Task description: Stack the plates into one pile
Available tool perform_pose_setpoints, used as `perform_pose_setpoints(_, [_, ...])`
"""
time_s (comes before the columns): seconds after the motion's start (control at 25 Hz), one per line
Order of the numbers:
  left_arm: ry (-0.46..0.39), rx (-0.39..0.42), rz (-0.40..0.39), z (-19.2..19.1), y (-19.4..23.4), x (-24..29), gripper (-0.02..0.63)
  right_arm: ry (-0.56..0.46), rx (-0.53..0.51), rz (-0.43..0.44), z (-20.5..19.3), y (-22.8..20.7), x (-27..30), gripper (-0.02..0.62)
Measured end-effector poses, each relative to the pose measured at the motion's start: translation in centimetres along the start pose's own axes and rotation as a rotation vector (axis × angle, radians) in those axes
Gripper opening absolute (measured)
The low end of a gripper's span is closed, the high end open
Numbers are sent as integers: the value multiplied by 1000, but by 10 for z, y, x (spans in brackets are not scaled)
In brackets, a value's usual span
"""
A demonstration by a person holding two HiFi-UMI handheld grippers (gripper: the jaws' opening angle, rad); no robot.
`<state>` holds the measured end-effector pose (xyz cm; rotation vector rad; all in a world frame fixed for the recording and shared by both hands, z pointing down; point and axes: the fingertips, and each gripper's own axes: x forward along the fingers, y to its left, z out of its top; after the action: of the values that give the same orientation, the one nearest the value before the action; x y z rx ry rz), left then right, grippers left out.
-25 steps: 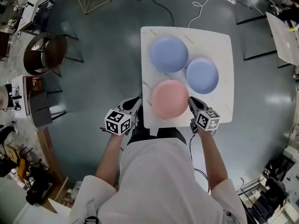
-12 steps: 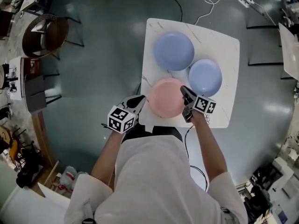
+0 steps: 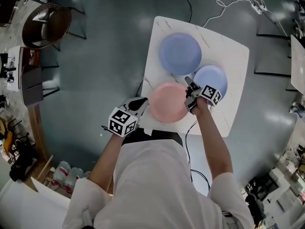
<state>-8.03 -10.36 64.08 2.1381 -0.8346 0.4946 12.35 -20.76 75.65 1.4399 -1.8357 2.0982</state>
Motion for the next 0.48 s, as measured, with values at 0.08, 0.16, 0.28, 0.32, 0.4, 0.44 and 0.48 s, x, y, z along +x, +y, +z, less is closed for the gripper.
perform_pose_setpoints(0.08, [2, -11, 8, -2, 1, 0, 12, -14, 56, -42, 10, -9, 7, 130])
perform_pose_setpoints(0.16, [1, -21, 15, -4, 2, 0, 14, -11, 89, -84, 17, -17, 14, 137])
perform_pose_setpoints(0.28, [1, -30, 26, -5, 4, 0, 12, 16, 126, -134, 18, -27, 22, 150])
perform_pose_setpoints(0.32, [0, -33, 30, -5, 5, 0, 13, 24, 135, -148, 18, -30, 24, 153])
perform_pose_setpoints(0.4, [-4, -37, 41, -2, 6, -1, 14, 32, 147, -171, 18, -34, 29, 160])
perform_pose_setpoints(0.44, [-6, -39, 46, -2, 7, -2, 12, 33, 152, -179, 19, -36, 33, 160])
perform_pose_setpoints(0.48, [-7, -41, 51, -2, 9, -2, 13, 35, 157, -182, 20, -38, 36, 160])
